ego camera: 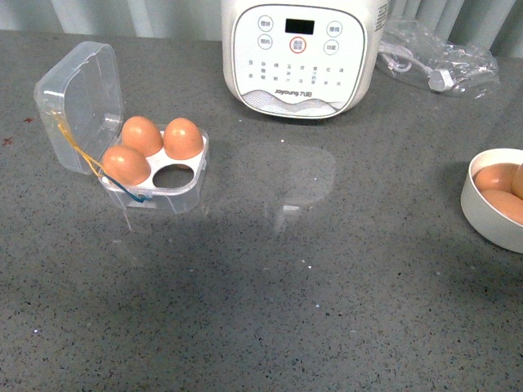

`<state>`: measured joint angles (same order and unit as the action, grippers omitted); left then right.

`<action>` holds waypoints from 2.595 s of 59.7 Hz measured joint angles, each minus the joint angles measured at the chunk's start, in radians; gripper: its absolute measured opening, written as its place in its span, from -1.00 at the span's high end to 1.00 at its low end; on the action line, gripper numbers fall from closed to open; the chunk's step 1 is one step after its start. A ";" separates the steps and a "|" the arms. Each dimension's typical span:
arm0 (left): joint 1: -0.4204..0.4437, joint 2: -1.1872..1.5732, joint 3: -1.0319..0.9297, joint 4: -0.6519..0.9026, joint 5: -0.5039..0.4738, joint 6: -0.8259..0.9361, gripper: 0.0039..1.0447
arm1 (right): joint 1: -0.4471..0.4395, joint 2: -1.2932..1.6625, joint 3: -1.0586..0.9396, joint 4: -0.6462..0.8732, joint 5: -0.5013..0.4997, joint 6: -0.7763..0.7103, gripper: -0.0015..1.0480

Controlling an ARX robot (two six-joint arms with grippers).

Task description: Put egg into box

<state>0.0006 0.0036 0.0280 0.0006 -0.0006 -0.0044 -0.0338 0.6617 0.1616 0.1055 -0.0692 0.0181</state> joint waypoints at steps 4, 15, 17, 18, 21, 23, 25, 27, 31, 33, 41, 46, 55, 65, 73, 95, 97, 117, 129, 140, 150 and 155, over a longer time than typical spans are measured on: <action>0.000 0.000 0.000 0.000 0.000 0.000 -0.87 | -0.008 0.109 0.019 0.077 0.006 -0.015 -0.86; 0.000 0.000 0.000 0.000 0.000 0.000 -0.87 | -0.030 0.514 0.139 0.311 0.042 -0.043 -0.86; 0.000 0.000 0.000 0.000 0.000 0.000 -0.87 | -0.031 0.539 0.149 0.318 0.037 -0.044 -0.86; 0.000 0.000 0.000 0.000 0.000 0.000 -0.87 | -0.033 0.558 0.156 0.324 0.036 -0.043 -0.86; 0.000 0.000 0.000 0.000 0.000 0.000 -0.87 | -0.035 0.610 0.176 0.345 0.034 -0.039 -0.86; 0.000 0.000 0.000 0.000 0.000 0.000 -0.87 | -0.039 0.642 0.193 0.346 0.021 -0.030 -0.86; 0.000 0.000 0.000 0.000 0.000 0.000 -0.87 | -0.039 0.681 0.212 0.355 0.022 -0.022 -0.86; 0.000 0.000 0.000 0.000 0.000 0.000 -0.87 | -0.039 0.715 0.227 0.368 0.018 -0.017 -0.86; 0.000 0.000 0.000 0.000 0.000 0.000 -0.87 | -0.037 0.775 0.255 0.389 0.014 -0.010 -0.86; 0.000 0.000 0.000 0.000 0.000 0.000 -0.87 | -0.034 0.796 0.266 0.398 0.016 -0.010 -0.86; 0.000 0.000 0.000 0.000 0.000 0.000 -0.87 | -0.013 0.868 0.297 0.422 0.019 -0.007 -0.86; 0.000 0.000 0.000 0.000 0.000 0.000 -0.87 | 0.001 0.895 0.304 0.428 0.026 -0.010 -0.86; 0.000 0.000 0.000 0.000 0.000 0.000 -0.87 | 0.020 0.938 0.313 0.452 0.046 -0.027 -0.72; 0.000 0.000 0.000 0.000 0.000 0.000 -0.87 | 0.028 0.980 0.328 0.467 0.068 -0.051 -0.24; 0.000 0.000 0.000 0.000 0.000 0.000 -0.87 | 0.032 1.001 0.339 0.478 0.076 -0.062 0.14; 0.000 0.000 0.000 0.000 0.000 0.000 -0.87 | 0.049 0.929 0.341 0.431 0.035 -0.079 0.23; 0.000 0.000 0.000 0.000 0.000 0.000 -0.87 | 0.051 0.909 0.341 0.413 0.017 -0.082 0.23; 0.000 0.000 0.000 0.000 0.000 0.000 -0.87 | 0.138 0.785 0.422 0.209 -0.298 -0.174 0.23; 0.000 0.000 0.000 0.000 0.000 0.000 -0.87 | 0.238 0.875 0.534 0.186 -0.394 -0.194 0.23; 0.000 0.000 0.000 0.000 0.000 0.000 -0.87 | 0.346 0.969 0.609 0.221 -0.368 -0.127 0.23; 0.000 0.000 0.000 0.000 0.000 0.000 -0.87 | 0.446 1.050 0.660 0.254 -0.344 -0.083 0.23; 0.000 0.000 0.000 0.000 0.000 0.000 -0.87 | 0.497 1.102 0.693 0.264 -0.328 -0.068 0.23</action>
<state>0.0006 0.0036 0.0280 0.0006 -0.0006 -0.0044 0.4633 1.7638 0.8547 0.3695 -0.3973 -0.0498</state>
